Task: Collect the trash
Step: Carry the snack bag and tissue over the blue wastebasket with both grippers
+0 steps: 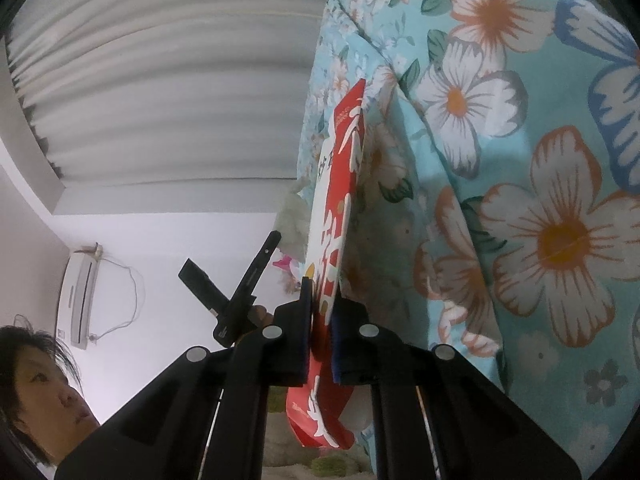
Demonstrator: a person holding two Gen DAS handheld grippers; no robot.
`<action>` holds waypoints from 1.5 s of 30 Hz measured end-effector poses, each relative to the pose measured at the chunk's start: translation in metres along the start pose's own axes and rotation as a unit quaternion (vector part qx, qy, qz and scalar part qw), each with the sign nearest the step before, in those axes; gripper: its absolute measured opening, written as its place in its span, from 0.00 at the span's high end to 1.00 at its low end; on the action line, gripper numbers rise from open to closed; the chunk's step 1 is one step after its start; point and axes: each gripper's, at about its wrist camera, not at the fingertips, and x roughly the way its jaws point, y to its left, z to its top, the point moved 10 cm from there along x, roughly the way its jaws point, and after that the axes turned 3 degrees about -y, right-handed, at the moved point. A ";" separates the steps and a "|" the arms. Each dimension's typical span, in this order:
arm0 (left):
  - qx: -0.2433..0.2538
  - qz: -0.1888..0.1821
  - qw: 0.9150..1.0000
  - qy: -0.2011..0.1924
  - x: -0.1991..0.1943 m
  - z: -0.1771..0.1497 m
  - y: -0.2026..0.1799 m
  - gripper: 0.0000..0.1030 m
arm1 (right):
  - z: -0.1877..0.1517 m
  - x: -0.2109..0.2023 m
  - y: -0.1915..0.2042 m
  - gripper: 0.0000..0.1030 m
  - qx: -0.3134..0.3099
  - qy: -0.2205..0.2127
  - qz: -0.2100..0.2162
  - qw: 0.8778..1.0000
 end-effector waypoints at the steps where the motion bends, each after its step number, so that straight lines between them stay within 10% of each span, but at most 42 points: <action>1: -0.003 -0.004 1.000 -0.001 -0.003 0.000 0.000 0.96 | 0.000 -0.001 0.000 0.93 -0.001 -0.001 0.000 1.000; 16: 0.003 -0.073 0.995 -0.062 -0.069 0.035 -0.036 0.97 | -0.001 -0.046 0.043 0.96 -0.056 -0.068 0.011 0.996; 29: 0.078 -0.222 0.967 -0.099 -0.126 0.076 -0.187 0.97 | 0.006 -0.168 0.074 0.96 -0.112 -0.213 0.007 0.971; 37: 0.127 -0.334 0.928 -0.103 -0.162 0.093 -0.323 0.97 | 0.007 -0.274 0.078 0.96 -0.127 -0.340 -0.036 0.931; 45: 0.180 -0.394 0.899 -0.070 -0.170 0.074 -0.444 0.97 | 0.008 -0.398 0.037 0.96 -0.116 -0.479 -0.202 0.846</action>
